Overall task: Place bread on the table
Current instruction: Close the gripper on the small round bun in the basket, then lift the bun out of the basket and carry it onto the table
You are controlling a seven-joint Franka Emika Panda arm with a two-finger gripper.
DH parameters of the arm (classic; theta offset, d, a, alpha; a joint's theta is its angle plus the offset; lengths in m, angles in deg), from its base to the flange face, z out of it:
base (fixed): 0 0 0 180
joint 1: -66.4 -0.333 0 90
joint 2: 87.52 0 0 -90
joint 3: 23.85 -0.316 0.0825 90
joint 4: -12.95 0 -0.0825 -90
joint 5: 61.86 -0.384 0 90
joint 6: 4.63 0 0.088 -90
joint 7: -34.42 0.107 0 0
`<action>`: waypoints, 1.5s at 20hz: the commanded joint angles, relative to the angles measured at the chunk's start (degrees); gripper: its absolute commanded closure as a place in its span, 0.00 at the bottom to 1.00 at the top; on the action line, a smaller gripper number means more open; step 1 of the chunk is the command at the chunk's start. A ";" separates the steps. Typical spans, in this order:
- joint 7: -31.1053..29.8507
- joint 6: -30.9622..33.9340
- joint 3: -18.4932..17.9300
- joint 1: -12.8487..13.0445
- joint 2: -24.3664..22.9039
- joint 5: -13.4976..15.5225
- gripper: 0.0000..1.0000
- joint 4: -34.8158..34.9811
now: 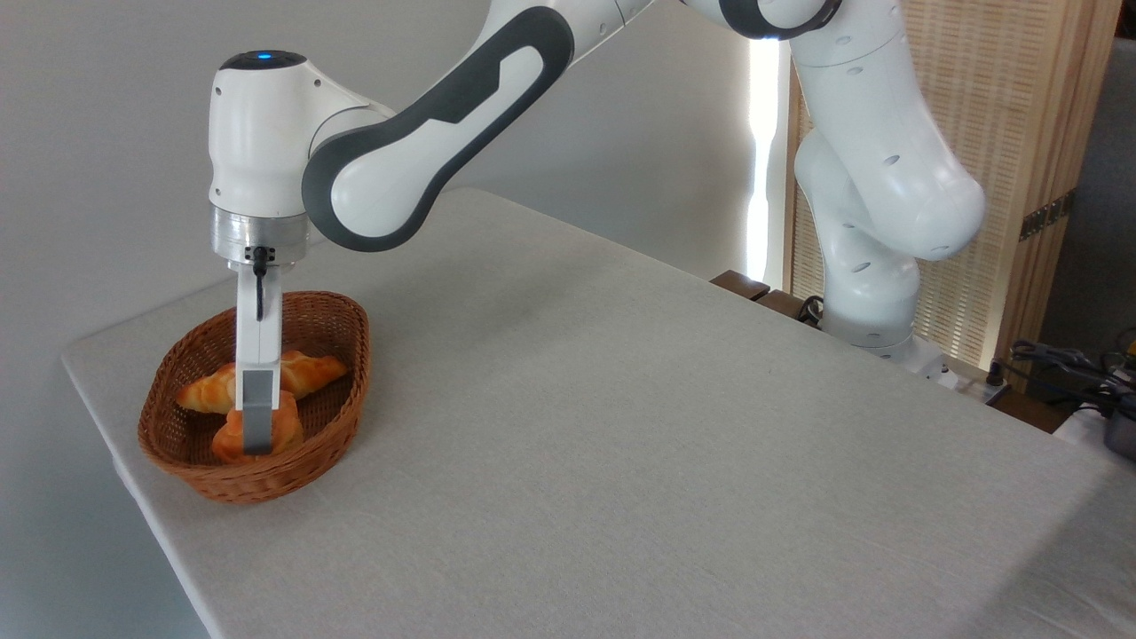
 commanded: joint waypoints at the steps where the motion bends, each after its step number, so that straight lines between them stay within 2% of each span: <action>1: 0.60 -0.64 -0.39 0.31 -0.07 -0.80 0.83 0.23; 13: -0.36 -0.47 -0.21 0.40 -2.88 0.25 0.82 -1.79; 15: -0.45 -0.11 -0.48 0.31 -4.37 2.70 0.82 -1.71; 19: 0.77 4.62 -1.18 -0.13 -7.36 2.80 0.81 -1.62; 22: 5.95 11.74 -1.44 -0.66 -11.84 2.54 0.77 0.48; 25: 12.88 19.11 -4.07 -0.57 -17.98 2.54 0.74 5.56; 28: 20.54 21.68 -5.74 -0.66 -23.35 2.45 0.67 11.82; 30: 26.15 21.69 -6.89 -0.66 -25.99 2.10 0.48 16.73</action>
